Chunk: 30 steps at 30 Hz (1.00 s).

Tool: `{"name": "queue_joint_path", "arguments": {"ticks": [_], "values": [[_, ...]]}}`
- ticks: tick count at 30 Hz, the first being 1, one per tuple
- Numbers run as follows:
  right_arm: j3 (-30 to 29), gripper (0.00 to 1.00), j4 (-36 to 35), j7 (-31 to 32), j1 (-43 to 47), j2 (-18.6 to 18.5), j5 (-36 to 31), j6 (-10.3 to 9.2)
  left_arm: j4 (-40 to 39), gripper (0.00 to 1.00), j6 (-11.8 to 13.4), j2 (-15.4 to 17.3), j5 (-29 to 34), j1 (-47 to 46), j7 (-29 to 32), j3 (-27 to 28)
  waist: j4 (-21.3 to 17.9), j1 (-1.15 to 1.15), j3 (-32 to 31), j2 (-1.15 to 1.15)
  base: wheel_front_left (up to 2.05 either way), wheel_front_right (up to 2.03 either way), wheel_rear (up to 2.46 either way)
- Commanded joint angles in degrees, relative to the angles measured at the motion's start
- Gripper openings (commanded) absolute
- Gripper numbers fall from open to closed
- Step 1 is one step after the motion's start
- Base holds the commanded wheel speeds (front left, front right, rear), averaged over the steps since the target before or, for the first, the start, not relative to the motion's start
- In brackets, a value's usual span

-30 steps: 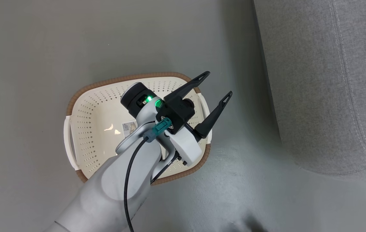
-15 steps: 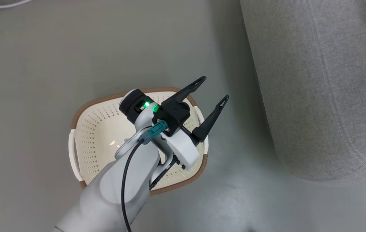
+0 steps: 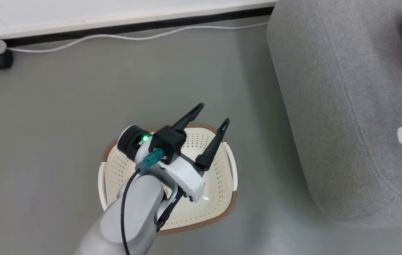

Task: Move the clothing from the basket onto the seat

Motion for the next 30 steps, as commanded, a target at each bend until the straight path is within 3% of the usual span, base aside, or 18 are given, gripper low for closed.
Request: {"name": "queue_joint_path", "arguments": {"ticks": [1, 18, 30], "values": [[2.1, 1.00, -2.8, -0.3, 2.2, -0.9, 0.7, 0.07, -1.0, 1.00, 0.7, 0.3, -0.2, 1.4, -0.3, 3.0, 1.6, 0.00, -2.6, 0.00, 0.00, 0.00, 0.00], [7.6, 1.00, -13.2, -0.3, 10.3, 1.2, 0.1, 0.07, -1.1, 1.00, 3.4, 1.2, 3.4, 12.6, -0.3, 21.1, 6.8, 0.00, -13.7, 0.00, 0.00, 0.00, 0.00], [6.4, 1.00, -19.8, -0.3, 19.4, 4.9, -2.7, 0.07, -3.4, 1.00, 4.5, 1.7, 6.8, 21.0, -0.3, 31.6, 7.9, 0.00, -19.3, 0.00, 0.00, 0.00, 0.00]]}}
